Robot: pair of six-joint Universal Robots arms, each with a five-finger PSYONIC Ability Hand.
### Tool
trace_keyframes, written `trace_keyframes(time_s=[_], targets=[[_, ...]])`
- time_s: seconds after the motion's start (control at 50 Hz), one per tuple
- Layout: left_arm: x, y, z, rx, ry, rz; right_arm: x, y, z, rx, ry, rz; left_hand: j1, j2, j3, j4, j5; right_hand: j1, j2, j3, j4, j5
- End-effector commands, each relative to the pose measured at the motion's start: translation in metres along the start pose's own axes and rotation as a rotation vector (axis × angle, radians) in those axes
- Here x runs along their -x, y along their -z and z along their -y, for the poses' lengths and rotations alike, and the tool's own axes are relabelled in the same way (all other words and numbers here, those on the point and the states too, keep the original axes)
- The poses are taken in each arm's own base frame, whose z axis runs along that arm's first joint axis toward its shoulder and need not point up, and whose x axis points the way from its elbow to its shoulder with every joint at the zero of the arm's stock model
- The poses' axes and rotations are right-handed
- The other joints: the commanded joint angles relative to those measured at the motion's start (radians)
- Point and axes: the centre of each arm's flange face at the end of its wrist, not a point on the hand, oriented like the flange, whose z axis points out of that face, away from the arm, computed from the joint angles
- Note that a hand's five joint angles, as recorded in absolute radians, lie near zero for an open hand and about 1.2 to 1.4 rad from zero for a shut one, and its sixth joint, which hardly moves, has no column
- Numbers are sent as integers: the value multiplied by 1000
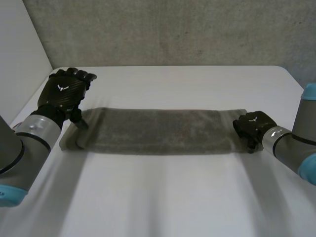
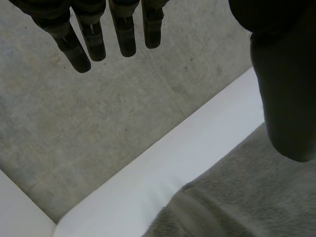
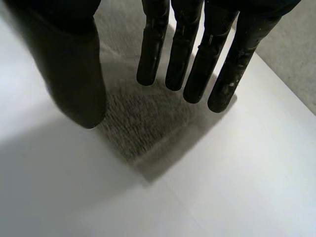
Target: Fold the towel.
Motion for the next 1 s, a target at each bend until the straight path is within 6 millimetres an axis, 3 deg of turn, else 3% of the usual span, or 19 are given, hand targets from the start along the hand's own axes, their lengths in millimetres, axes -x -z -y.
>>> trace_keyframes(time_s=[0.02,0.12,0.14,0.28,0.36,0.5,0.54,0.58,0.6,0.64,0.66,0.68,0.7,0.74,0.76,0.8,0.9,0.98,1.0], targets=[[-1,5,-4,16,68,-1,-9,-15,-15,27,39,-39,-79,-73,-68,-87,-215,59,56,62,62,60],[0,5,-5,16,71,4,-16,-20,-27,73,62,-56,-79,-73,-68,-87,-215,323,320,327,326,324],[1,4,-5,9,70,6,-17,-20,-29,82,68,-64,-79,-73,-68,-87,-215,602,599,606,605,603],[1,4,-4,-1,68,9,-56,-13,-30,119,47,-199,-79,-73,-68,-87,-215,627,624,631,630,628],[2,5,-2,-5,68,12,-97,6,-9,78,61,-348,-79,-73,-68,-87,-215,627,624,631,630,628],[4,6,-1,-11,66,20,-112,11,28,-18,138,-418,-79,-73,-68,-87,-215,627,624,631,630,628],[6,5,-1,-14,66,25,-96,10,48,-75,163,-394,-79,-73,-68,-87,-215,627,624,631,630,628],[7,4,0,-18,67,28,-30,13,96,-224,229,-272,-79,-73,-68,-87,-215,627,624,631,630,628],[7,4,0,-18,67,28,-30,13,96,-225,230,-272,-79,-73,-68,-87,-215,627,624,631,630,628],[8,2,1,-21,68,29,40,17,124,-331,286,-136,-79,-73,-68,-87,-215,627,624,631,630,628],[8,2,1,-21,68,29,40,17,125,-332,286,-136,-79,-73,-68,-87,-215,627,624,631,630,628],[8,2,1,-22,67,31,72,22,135,-379,309,-78,-79,-73,-68,-87,-215,627,624,631,630,628],[8,2,1,-22,67,31,72,22,135,-380,309,-78,-79,-73,-68,-87,-215,627,624,631,630,628],[8,0,0,-28,66,34,135,31,150,-478,352,27,-79,-73,-68,-87,-215,627,624,631,630,628],[8,0,0,-28,66,34,136,31,150,-479,352,27,-79,-73,-68,-87,-215,627,624,631,630,628],[9,-2,0,-45,64,39,190,34,156,-571,382,92,-79,-73,-68,-87,-215,627,624,631,630,628],[9,-7,-7,-38,65,43,239,28,147,-620,402,151,-79,-73,-68,-87,-215,627,624,631,630,628],[7,-7,-12,-25,67,39,254,24,140,-618,405,187,-79,-73,-68,-87,-215,627,624,631,630,628],[7,-8,-13,-20,67,38,257,24,139,-618,398,196,-79,-73,-68,-87,-215,373,370,376,375,374]])
